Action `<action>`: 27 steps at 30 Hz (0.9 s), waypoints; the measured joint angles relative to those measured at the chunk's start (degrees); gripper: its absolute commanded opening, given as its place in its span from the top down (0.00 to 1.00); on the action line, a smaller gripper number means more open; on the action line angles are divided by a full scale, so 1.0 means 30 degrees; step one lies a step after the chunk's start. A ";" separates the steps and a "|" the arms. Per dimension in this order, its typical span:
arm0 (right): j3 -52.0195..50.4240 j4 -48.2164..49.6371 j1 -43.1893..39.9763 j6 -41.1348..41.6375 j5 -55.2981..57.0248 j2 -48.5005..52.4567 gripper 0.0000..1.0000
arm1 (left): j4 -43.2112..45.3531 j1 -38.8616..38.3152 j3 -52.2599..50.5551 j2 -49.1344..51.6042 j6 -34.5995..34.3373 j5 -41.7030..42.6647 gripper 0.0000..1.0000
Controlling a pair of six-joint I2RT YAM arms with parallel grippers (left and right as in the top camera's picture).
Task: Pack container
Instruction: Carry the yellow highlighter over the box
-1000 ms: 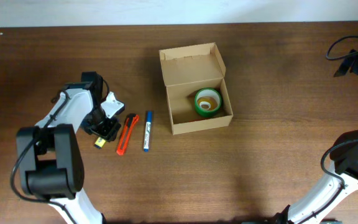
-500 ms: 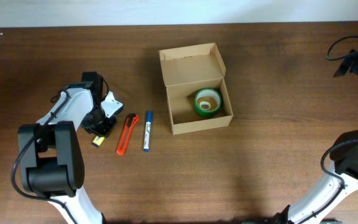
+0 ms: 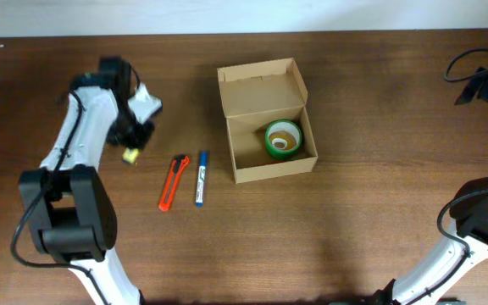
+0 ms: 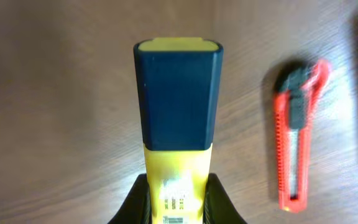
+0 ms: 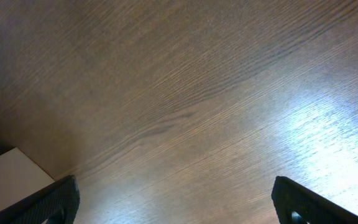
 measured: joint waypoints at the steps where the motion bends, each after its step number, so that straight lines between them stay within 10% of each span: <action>1: 0.0000 0.0000 0.0000 0.0007 0.0000 0.0000 0.01 | -0.0678 -0.0168 0.1115 0.0000 -0.0044 0.0124 0.98; 13: 0.0000 -0.0007 0.0000 0.0007 0.0000 0.0000 0.01 | -0.5799 -0.4065 1.1285 -0.0007 0.1217 0.1836 0.98; 27: 0.0000 0.0000 0.0000 0.0015 0.0000 0.0000 0.01 | -0.6637 -1.1256 1.2065 0.1260 0.6331 0.4918 0.98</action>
